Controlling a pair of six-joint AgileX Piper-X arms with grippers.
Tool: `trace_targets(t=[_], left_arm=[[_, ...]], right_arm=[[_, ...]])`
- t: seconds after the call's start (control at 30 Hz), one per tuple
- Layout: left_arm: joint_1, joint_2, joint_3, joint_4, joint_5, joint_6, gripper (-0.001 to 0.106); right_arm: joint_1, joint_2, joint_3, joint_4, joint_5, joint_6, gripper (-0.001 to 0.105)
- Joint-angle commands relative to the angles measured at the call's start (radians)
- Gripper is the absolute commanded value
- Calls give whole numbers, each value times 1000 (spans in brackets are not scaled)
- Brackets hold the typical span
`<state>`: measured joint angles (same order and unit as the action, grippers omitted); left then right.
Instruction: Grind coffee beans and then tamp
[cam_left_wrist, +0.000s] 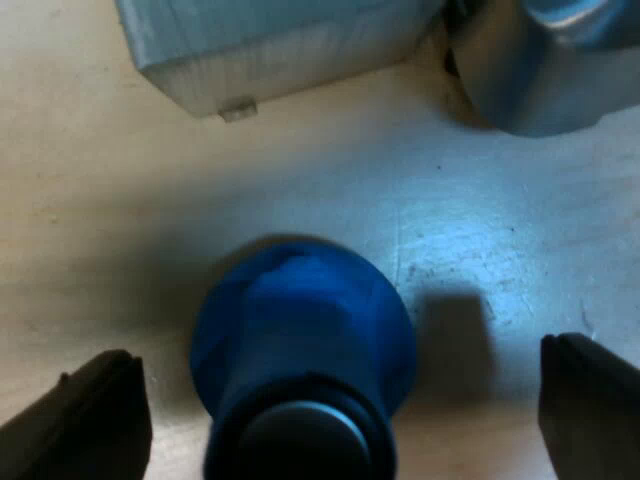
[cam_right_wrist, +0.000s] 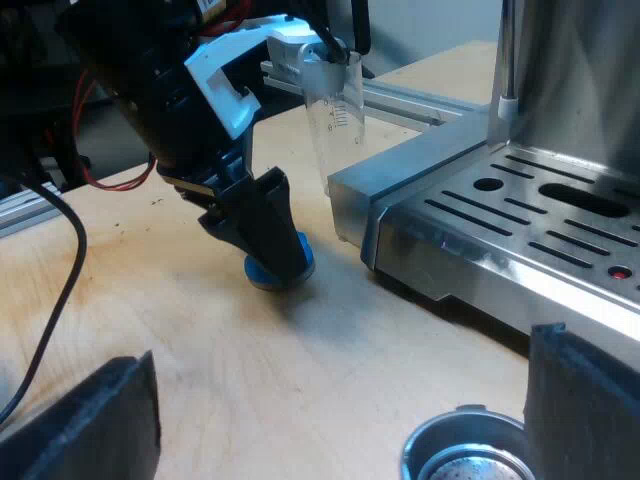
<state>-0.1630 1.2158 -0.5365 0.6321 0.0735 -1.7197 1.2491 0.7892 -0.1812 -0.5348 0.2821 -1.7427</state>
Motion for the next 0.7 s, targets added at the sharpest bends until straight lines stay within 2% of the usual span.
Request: trace_targets(t=[0.03, 0.2, 0.43, 0.5, 0.57, 0.7], left_arm=[[0, -6, -27, 39, -15, -5, 81], [0, -45, -86, 130, -107, -10, 81], [0, -260, -142, 230, -108, -15, 81], [0, -329, -144, 237, -108, -42, 81], [0, -432, -144, 248, -106, -73, 81], [0, -552, -144, 281, -74, -80, 81]], right_arm=[[2, -6, -2, 15, -3, -3, 75], [2, -6, -2, 104, -3, -3, 75], [2, -6, -9, 139, -3, 108, 75], [2, -6, -25, 177, -6, 122, 75], [2, -6, -77, 296, -12, 152, 75], [2, -6, -189, 535, -18, 152, 75]])
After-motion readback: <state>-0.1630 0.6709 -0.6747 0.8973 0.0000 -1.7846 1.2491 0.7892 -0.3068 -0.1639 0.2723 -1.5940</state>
